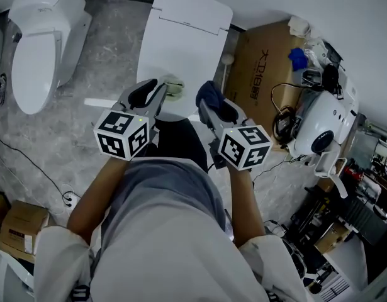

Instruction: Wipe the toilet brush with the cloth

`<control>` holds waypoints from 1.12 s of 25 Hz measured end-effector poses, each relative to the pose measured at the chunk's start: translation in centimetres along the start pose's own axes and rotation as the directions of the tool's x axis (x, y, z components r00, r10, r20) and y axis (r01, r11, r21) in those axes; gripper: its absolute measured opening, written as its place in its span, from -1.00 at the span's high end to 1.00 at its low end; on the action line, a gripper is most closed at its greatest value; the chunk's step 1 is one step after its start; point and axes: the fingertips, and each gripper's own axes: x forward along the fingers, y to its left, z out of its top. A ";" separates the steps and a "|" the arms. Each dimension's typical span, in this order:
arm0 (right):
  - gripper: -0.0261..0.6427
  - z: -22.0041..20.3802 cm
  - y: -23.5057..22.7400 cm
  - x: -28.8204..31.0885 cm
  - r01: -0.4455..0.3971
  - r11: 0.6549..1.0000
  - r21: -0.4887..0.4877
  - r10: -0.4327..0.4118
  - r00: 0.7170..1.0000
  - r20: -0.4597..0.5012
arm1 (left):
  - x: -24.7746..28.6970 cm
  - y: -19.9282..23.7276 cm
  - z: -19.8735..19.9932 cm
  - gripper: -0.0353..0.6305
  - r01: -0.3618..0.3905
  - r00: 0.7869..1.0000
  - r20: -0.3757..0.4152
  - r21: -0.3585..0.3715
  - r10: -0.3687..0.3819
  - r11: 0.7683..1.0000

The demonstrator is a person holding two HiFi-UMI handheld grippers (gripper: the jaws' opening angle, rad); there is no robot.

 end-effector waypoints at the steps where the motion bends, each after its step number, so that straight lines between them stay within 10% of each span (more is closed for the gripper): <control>1: 0.57 0.1 -0.2 0.3 -0.002 1.000 -0.001 0.002 1.000 -0.004 | 0.2 -0.1 0.1 0.89 0.018 1.000 -0.006 -0.008 -0.018 1.000; 28: 0.57 0.8 -2.2 12.2 -0.261 0.957 -0.126 0.230 0.948 -0.218 | -1.8 -1.0 -3.1 0.89 -0.094 0.995 0.036 -0.017 0.094 0.995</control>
